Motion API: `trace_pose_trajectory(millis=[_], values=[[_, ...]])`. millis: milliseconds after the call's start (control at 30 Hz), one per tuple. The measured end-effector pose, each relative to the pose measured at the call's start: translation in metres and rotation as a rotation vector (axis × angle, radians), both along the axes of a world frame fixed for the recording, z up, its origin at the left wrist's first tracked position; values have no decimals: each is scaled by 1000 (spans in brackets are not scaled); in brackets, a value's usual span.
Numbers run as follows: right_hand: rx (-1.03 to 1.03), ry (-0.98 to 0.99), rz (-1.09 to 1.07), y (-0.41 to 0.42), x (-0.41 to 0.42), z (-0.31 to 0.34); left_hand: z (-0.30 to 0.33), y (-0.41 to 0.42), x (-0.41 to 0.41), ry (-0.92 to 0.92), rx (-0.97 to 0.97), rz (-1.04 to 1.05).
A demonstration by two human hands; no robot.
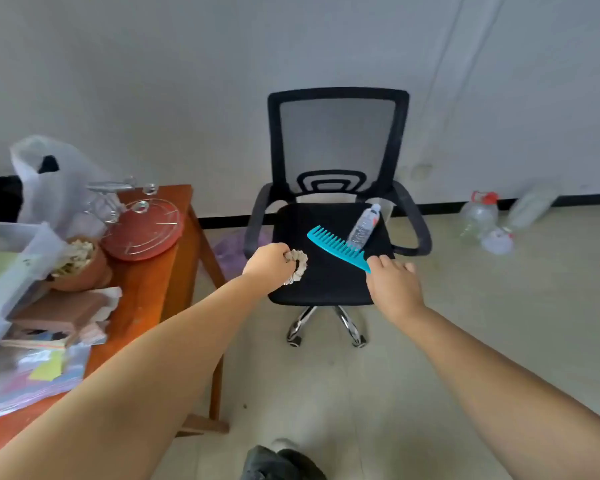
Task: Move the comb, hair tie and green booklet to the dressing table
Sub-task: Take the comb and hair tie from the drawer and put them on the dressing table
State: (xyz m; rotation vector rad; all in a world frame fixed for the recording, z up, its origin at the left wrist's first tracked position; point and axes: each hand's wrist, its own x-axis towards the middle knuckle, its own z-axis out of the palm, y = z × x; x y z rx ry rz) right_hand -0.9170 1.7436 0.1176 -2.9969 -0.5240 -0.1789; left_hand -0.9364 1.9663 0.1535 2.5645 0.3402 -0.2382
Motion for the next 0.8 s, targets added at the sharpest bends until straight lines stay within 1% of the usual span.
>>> trace_pose_trajectory(millis=[133,233,367,400,467,533,633,800], values=[[-78,87,-271,-125,-68,-28,-29,-126,-18,-55,232,-354],[-75,123,-414,-209,-137,-42,-47,-224,-56,-85,315,-585],[-143,142,-629,-310,-251,-49,-69,-344,-131,-75,325,-815],[-155,180,-684,-332,-278,-51,-74,-372,-149,-73,341,-879],[-126,272,-806,-375,-325,-62,-81,-425,-182,-84,362,-1001],[-72,290,-928,-412,-366,-70,-85,-475,-209,-122,370,-1133],[-45,251,-1099,-457,-413,-75,-85,-546,-237,-209,352,-1315],[-23,298,-1290,-536,-453,-85,-88,-662,-261,-256,237,-1513]])
